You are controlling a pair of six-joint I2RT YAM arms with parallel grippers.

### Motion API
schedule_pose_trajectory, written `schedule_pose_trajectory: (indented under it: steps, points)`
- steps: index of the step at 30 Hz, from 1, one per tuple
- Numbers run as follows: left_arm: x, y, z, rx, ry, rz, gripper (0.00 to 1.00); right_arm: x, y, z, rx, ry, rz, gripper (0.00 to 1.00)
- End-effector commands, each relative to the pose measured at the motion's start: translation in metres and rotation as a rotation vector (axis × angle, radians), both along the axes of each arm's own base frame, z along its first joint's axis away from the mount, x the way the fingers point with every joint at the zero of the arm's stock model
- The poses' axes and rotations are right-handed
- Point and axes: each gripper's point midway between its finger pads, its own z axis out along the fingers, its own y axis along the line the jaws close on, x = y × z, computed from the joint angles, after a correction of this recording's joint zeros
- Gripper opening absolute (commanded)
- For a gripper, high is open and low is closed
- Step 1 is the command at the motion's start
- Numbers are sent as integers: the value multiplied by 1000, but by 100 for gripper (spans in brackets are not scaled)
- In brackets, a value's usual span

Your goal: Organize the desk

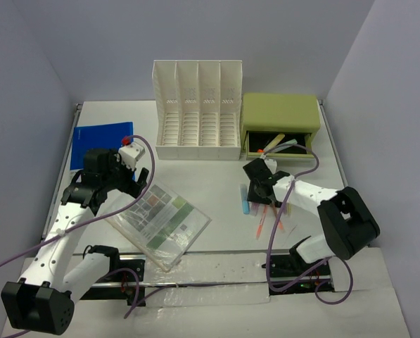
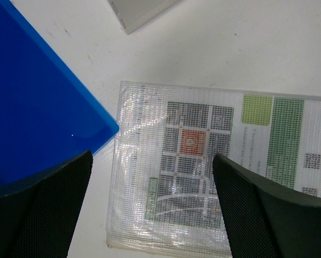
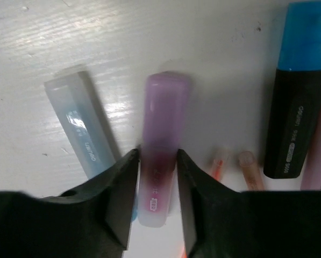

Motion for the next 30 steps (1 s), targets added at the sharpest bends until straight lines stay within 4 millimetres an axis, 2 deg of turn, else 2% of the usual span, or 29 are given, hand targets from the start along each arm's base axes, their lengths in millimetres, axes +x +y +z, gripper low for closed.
schedule_pose_trajectory:
  steps: [1, 7, 11, 15, 17, 19, 21, 22, 24, 26, 27, 28, 30]
  points:
    - [7, -1, 11, -13, -54, 10, 99, 3, 12, -9, -9, 19, 24, 37]
    - [7, 0, 12, -10, -62, 14, 99, 7, 31, 3, -32, -13, 121, 19]
    - [7, 0, 10, -9, -54, 15, 99, 15, 49, 31, -62, -76, 204, 10]
    - [7, 0, 9, -7, -51, 16, 99, 25, 71, 80, -38, -174, 262, 9]
    - [7, 0, 8, -6, -48, 17, 99, 39, 85, 129, 34, -296, 283, 10]
    - [8, 0, 7, -4, -44, 17, 99, 54, 89, 169, 81, -406, 270, 10]
    - [8, 1, 7, -4, -44, 21, 99, 72, 76, 205, 109, -503, 204, 9]
    - [8, 1, 6, -2, -43, 19, 99, 79, 73, 216, 154, -524, 174, 9]
    - [8, 1, 7, -1, -46, 23, 99, 107, 40, 242, 262, -616, 35, 8]
    - [8, 2, 7, 2, -47, 25, 99, 116, 26, 241, 378, -657, -59, 7]
    - [8, 2, 6, 2, -45, 26, 99, 124, 16, 253, 420, -705, -106, 7]
    - [8, 3, 6, 4, -45, 27, 99, 127, 5, 242, 436, -707, -160, 7]
    - [8, 3, 6, 4, -43, 28, 99, 139, -30, 234, 488, -753, -328, 8]
